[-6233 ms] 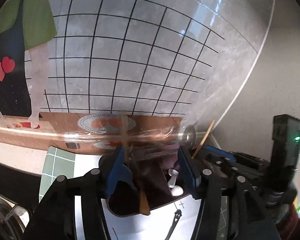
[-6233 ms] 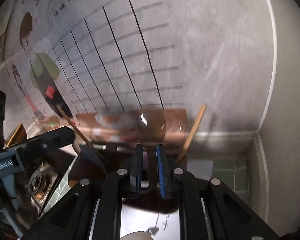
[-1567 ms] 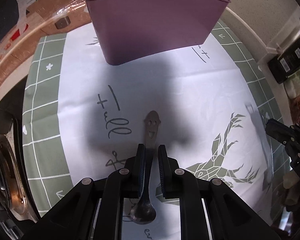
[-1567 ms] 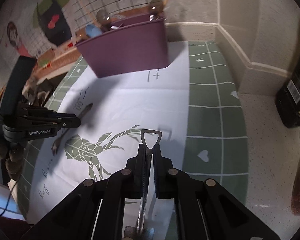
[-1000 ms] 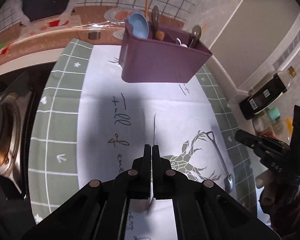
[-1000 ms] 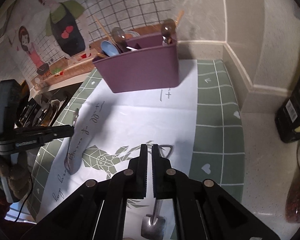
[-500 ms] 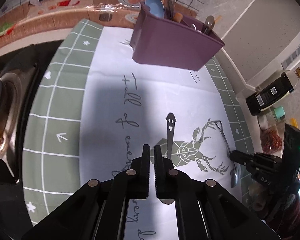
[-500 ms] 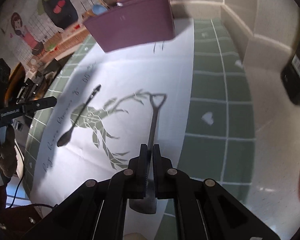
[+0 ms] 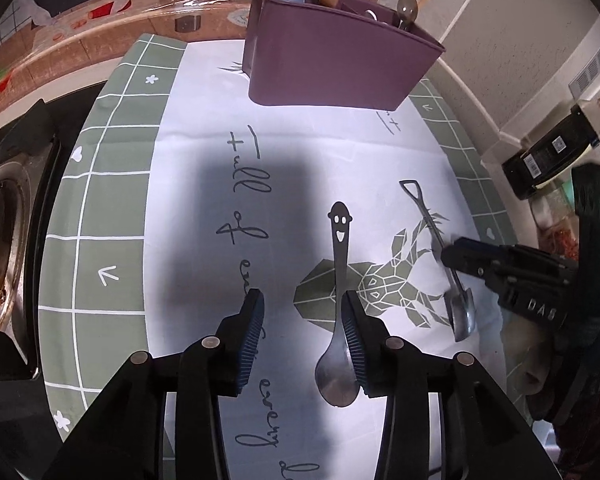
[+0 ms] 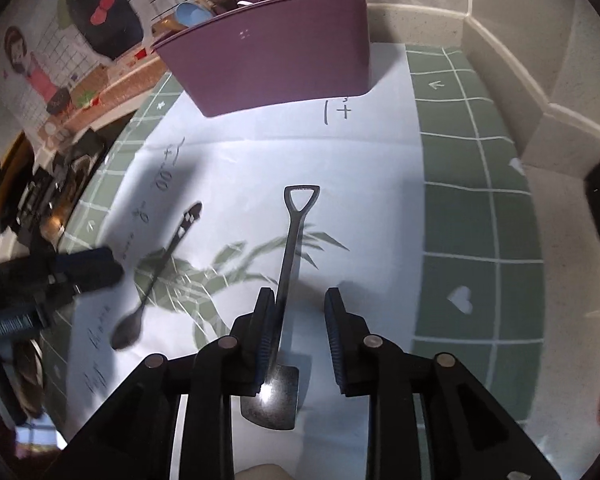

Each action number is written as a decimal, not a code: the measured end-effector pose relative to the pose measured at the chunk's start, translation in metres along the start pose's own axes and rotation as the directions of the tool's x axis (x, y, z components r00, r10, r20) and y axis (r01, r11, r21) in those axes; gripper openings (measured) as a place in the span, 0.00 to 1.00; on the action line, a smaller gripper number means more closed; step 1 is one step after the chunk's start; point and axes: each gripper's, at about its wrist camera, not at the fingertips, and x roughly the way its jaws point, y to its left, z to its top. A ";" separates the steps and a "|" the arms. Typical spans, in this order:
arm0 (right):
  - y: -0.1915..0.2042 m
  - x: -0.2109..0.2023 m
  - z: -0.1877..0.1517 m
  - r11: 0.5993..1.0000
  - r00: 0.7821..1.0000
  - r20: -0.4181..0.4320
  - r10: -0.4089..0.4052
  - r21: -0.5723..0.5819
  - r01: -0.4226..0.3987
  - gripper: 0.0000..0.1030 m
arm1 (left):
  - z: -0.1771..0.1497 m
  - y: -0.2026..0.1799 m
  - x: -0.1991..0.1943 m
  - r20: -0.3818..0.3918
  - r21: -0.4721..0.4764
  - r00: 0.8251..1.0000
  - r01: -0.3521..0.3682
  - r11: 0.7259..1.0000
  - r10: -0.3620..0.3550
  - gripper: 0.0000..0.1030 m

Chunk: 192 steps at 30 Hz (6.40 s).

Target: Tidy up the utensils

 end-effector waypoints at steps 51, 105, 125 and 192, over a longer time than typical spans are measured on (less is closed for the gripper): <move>-0.008 -0.043 -0.047 0.992 0.986 0.142 -0.084 -0.080 0.096 0.05 | -0.067 -0.038 -0.002 0.154 -0.007 0.971 -0.184 0.983 0.183 0.31; 0.035 -0.197 0.174 0.981 0.783 0.618 0.068 -0.182 0.059 0.06 | 0.195 -0.055 -0.183 0.480 0.111 0.877 -0.035 0.993 -0.022 0.27; -0.018 -0.024 0.191 0.995 0.927 0.363 0.091 -0.074 -0.068 0.21 | 0.195 -0.011 -0.051 0.350 -0.025 0.937 -0.006 1.000 0.014 0.58; 0.066 -0.144 -0.094 0.990 0.876 0.482 -0.001 -0.125 0.070 0.26 | -0.108 -0.087 -0.142 0.524 -0.057 0.812 -0.268 0.962 0.257 0.63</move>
